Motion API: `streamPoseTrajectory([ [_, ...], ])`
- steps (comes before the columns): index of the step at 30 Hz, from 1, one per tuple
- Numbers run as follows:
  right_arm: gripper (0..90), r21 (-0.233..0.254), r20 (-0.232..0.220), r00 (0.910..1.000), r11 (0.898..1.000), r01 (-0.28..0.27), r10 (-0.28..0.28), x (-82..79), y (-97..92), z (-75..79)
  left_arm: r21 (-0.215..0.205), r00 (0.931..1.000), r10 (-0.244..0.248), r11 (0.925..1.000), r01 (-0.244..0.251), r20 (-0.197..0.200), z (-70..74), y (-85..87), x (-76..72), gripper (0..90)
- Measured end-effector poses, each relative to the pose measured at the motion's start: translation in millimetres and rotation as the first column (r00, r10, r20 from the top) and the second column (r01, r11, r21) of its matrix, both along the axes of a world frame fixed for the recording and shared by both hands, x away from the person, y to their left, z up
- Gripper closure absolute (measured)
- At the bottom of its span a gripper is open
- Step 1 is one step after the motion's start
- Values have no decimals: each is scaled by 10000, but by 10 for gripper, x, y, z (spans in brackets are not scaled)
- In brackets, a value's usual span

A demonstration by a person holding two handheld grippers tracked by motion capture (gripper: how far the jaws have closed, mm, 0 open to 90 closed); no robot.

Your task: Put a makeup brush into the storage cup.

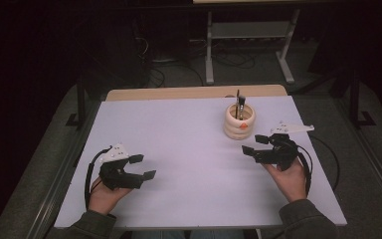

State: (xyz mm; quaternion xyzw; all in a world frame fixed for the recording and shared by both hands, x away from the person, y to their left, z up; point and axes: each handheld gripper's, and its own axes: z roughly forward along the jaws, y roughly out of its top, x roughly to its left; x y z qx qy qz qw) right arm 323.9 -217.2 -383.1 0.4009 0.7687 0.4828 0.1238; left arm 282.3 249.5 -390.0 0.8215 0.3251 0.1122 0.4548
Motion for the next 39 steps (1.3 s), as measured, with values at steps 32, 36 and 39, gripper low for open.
streamPoseTrajectory([
  [32,237,-244,141,9998,9996,-162,165,-272,-53,-84,76,9998,79,9999,-77,-182,-62,44,-90,183],
  [36,212,-291,33,10000,9996,-14,15,-302,-65,-138,36,9997,152,9999,-151,-180,-91,60,-106,183],
  [39,215,-225,-42,10000,9997,-8,7,-327,-84,-179,128,9997,131,9998,-128,-197,-107,72,-119,183],
])
